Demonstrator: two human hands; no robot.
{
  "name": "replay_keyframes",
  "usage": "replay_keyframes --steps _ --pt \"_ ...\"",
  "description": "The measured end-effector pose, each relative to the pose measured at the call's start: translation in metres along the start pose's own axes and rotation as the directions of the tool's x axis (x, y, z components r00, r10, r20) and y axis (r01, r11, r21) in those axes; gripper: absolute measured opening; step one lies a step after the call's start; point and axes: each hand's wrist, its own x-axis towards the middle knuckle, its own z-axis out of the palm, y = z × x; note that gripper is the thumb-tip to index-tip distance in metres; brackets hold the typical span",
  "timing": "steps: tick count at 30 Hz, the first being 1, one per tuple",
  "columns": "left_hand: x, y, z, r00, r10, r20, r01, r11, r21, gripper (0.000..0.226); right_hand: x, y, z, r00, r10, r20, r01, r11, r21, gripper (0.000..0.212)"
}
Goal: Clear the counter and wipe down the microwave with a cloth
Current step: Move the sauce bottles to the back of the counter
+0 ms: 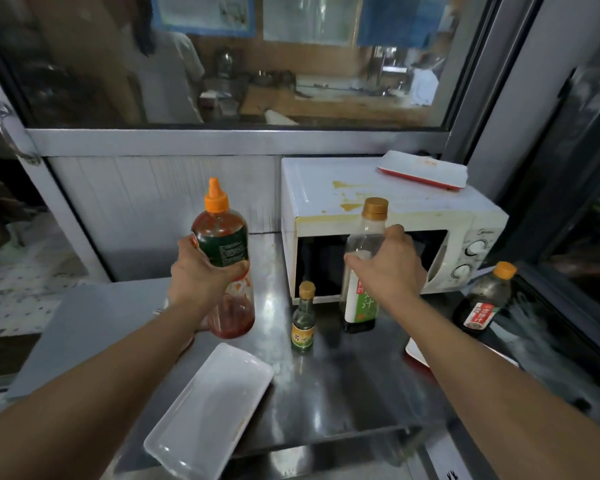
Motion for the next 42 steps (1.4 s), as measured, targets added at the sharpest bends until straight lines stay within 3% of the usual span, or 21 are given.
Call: replay_keyframes --steps 11,21,31,42 --pt "-0.013 0.026 -0.07 0.992 -0.029 -0.122 0.029 1.0 -0.001 0.074 -0.009 -0.071 -0.044 0.985 -0.172 -0.009 0.172 0.981 0.084 0.068" --pt "0.005 0.006 -0.132 0.983 -0.044 -0.177 0.047 0.999 0.011 0.076 -0.03 -0.144 -0.019 0.972 -0.227 0.055 0.219 0.968 0.124 0.063" --pt "0.095 -0.046 -0.173 0.999 0.015 -0.045 -0.013 0.999 0.041 0.077 -0.048 -0.232 0.051 0.99 -0.133 0.038 0.13 0.988 0.078 0.068" --pt "0.191 -0.074 -0.167 0.956 0.151 0.251 -0.132 0.987 -0.09 0.081 -0.066 -0.285 0.1 0.996 0.078 -0.035 -0.076 0.996 0.055 0.063"
